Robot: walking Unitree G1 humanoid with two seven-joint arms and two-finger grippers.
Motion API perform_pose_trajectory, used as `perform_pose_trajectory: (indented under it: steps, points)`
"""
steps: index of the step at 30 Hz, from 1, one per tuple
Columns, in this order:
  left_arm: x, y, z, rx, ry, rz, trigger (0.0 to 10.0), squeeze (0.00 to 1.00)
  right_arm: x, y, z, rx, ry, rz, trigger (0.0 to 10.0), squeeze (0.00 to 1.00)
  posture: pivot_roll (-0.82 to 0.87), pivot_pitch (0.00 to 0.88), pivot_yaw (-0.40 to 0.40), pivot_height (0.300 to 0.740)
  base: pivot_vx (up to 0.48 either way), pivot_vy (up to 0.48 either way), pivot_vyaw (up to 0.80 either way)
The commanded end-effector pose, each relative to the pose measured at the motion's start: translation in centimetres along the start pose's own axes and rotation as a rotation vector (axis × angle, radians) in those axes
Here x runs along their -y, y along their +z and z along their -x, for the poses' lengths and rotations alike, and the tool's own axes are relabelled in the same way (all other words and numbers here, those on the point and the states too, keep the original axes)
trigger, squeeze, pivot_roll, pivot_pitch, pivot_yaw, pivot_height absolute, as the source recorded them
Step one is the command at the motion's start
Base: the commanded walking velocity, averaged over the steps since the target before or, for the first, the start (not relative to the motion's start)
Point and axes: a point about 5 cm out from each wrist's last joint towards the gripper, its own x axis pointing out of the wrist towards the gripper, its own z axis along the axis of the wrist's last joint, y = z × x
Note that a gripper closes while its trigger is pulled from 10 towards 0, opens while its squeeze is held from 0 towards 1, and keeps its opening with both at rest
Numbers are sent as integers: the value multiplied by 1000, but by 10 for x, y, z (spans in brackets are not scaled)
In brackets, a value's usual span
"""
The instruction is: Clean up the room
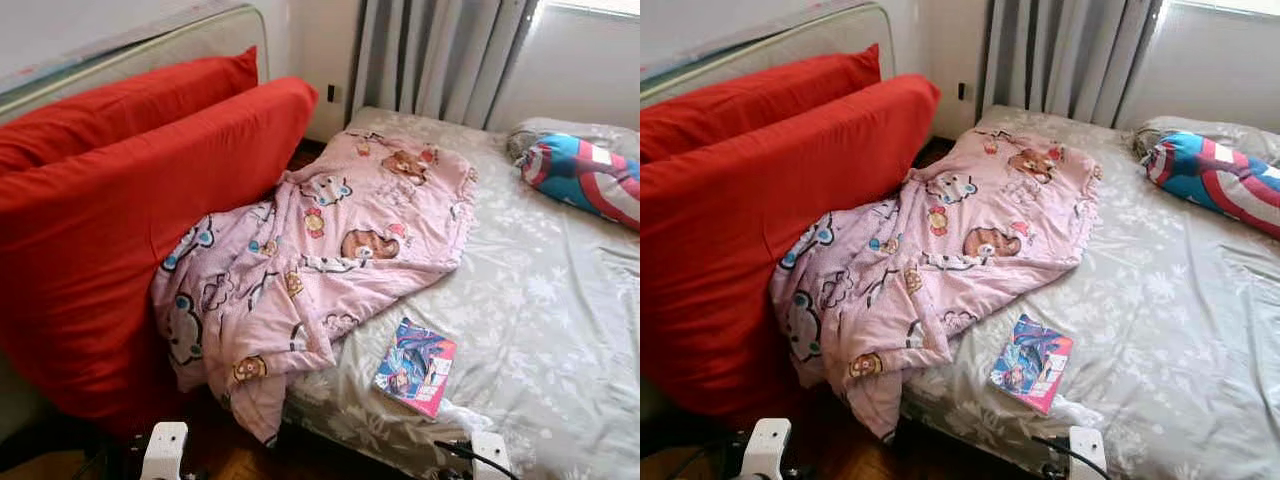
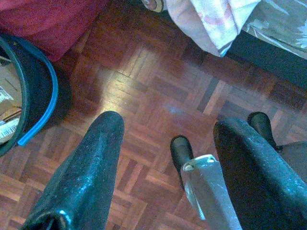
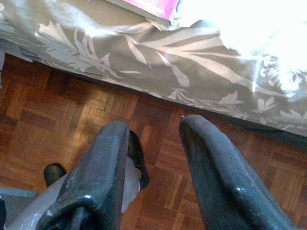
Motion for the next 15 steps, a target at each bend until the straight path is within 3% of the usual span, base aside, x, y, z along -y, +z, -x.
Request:
perform_pose_trajectory:
  steps: [1, 3, 15]
  points:
    - [-2, -3, 1, -12, 4, -16, 10000, 0, 1, -2, 1, -9, -4, 0, 10000, 0, 3, 0, -22, 740, 0, -472, -775]
    - [-2, -3, 1, -13, 4, -13, 10000, 0, 2, -2, 1, -9, -3, 0, 10000, 0, 3, 0, -22, 740, 0, -471, -775]
    - [-2, -4, 1, -12, 7, -2, 10000, 0, 2, -2, 1, -9, -3, 0, 10000, 0, 4, 0, -22, 740, 0, 0, -775]
